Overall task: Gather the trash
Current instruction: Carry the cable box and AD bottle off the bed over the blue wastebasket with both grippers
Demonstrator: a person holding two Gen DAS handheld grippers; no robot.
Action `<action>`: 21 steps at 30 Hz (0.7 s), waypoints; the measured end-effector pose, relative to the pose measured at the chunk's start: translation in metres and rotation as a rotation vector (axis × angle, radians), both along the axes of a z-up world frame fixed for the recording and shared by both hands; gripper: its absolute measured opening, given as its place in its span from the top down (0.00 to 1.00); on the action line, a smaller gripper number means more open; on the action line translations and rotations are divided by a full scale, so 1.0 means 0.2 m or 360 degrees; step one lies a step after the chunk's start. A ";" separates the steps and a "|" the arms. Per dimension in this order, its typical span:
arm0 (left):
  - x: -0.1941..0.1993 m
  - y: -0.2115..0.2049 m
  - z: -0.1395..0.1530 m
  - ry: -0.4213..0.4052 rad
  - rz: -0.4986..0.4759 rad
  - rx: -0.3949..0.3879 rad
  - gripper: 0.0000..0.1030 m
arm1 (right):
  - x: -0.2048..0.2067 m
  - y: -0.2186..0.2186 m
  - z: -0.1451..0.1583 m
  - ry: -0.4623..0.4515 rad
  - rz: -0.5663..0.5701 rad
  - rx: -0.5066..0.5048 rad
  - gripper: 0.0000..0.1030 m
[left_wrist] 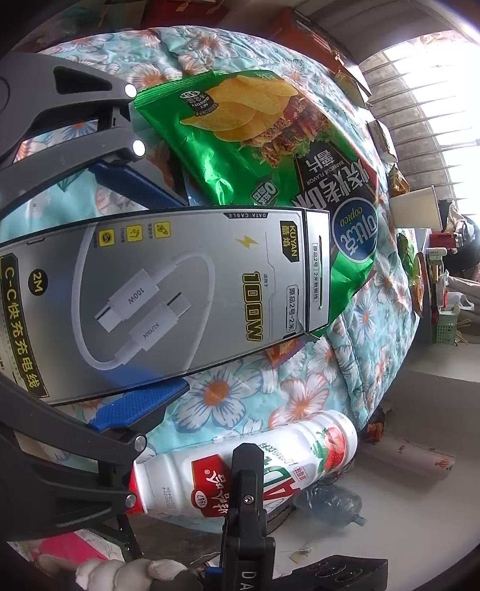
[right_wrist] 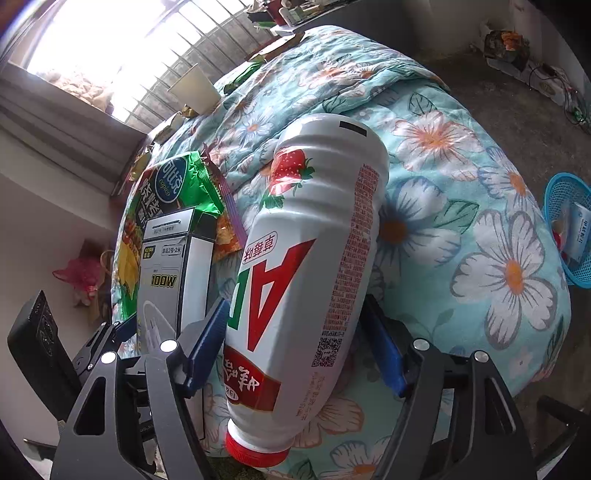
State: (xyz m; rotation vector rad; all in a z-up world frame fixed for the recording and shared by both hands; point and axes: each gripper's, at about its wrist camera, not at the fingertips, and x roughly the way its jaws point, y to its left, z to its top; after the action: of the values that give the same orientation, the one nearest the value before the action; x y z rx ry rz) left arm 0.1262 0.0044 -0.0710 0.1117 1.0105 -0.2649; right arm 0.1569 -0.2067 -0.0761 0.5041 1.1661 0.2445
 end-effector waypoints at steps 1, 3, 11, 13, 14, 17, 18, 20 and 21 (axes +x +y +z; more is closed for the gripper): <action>0.00 0.00 0.00 0.0003 0.0001 0.0001 0.18 | -0.01 -0.01 0.00 -0.0001 -0.0007 0.0003 0.30; 0.00 0.00 0.00 0.0006 -0.0002 0.0000 0.20 | -0.01 -0.01 -0.01 -0.0008 -0.0028 0.0013 0.30; -0.01 -0.01 0.01 -0.0009 -0.0003 0.0020 0.23 | -0.03 -0.05 -0.01 -0.0011 -0.0065 0.0063 0.37; -0.01 -0.01 0.02 -0.0018 0.0001 0.0022 0.23 | -0.03 -0.07 -0.01 -0.0009 -0.0080 0.0089 0.38; -0.02 -0.01 0.02 -0.0023 0.0002 0.0023 0.23 | -0.04 -0.09 0.00 -0.0010 -0.0084 0.0099 0.38; -0.02 0.00 0.03 -0.0036 0.0007 0.0025 0.23 | -0.05 -0.11 0.00 -0.0015 -0.0094 0.0132 0.38; -0.03 -0.01 0.04 -0.0042 0.0008 0.0026 0.23 | -0.06 -0.12 0.01 -0.0019 -0.0097 0.0145 0.39; -0.04 0.00 0.05 -0.0056 0.0011 0.0027 0.23 | -0.07 -0.14 0.01 -0.0025 -0.0102 0.0174 0.39; -0.04 0.00 0.06 -0.0064 0.0012 0.0028 0.23 | -0.08 -0.15 0.02 -0.0031 -0.0104 0.0184 0.39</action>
State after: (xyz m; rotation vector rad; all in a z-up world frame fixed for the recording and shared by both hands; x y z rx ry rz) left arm 0.1179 0.0037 -0.0591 0.1286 0.9736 -0.2465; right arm 0.1408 -0.2367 -0.0724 0.6392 1.1189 0.2610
